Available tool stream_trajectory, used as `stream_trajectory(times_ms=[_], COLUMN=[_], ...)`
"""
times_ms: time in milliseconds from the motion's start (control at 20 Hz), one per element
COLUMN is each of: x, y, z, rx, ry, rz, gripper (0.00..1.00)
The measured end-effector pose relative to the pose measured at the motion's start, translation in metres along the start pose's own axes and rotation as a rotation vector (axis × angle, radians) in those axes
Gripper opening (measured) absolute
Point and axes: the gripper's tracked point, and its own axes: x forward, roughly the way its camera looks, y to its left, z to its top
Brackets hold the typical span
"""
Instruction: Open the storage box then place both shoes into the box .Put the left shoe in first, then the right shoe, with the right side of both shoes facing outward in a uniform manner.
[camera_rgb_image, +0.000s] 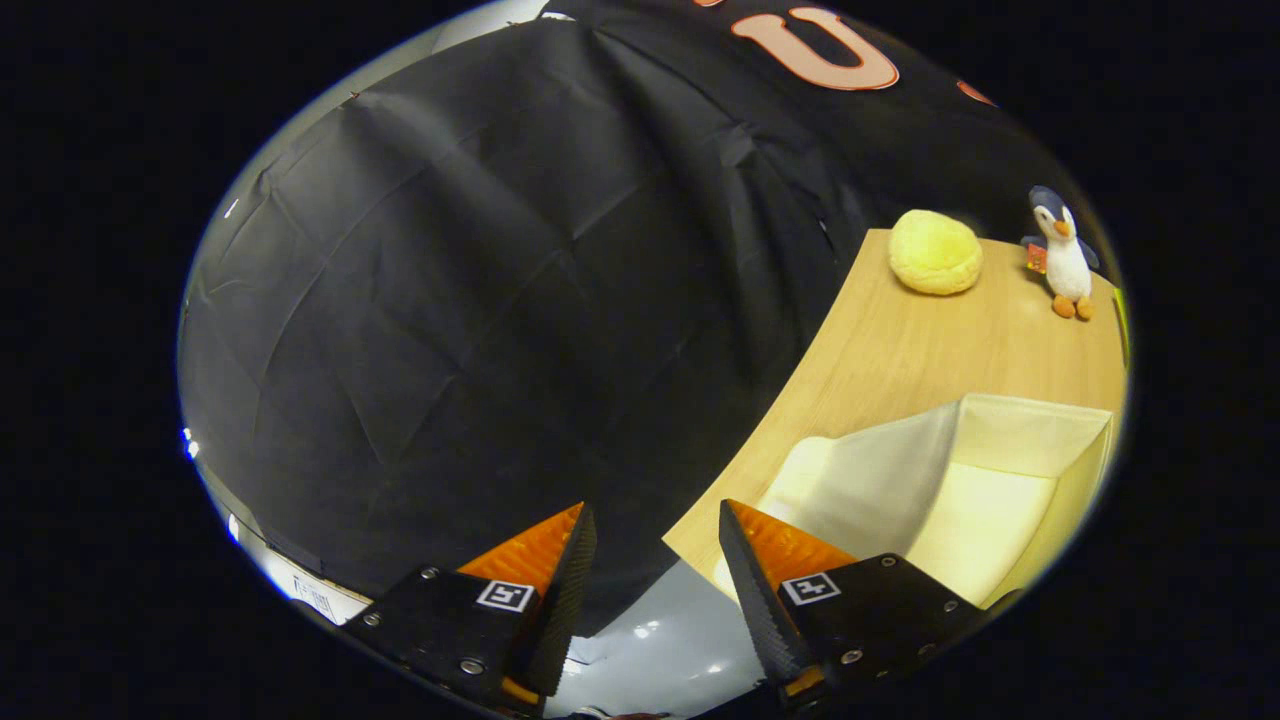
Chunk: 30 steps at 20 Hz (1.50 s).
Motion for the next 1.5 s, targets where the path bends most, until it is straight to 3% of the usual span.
stream_trajectory(times_ms=[500, 850, 950, 1350, 1500], x=[-0.141, -0.225, -0.244, -0.236, -0.229], y=[-0.202, -0.317, -0.343, -0.395, -0.408], z=[-0.018, -0.084, -0.121, -0.193, -0.201], rx=[-0.076, 0.024, 0.043, 0.104, 0.085], ry=[-0.099, -0.083, -0.045, 0.091, 0.119], rz=[-0.380, -0.638, -0.705, -0.760, -0.780], gripper=[0.91, 0.92, 0.92, 0.82, 0.72])
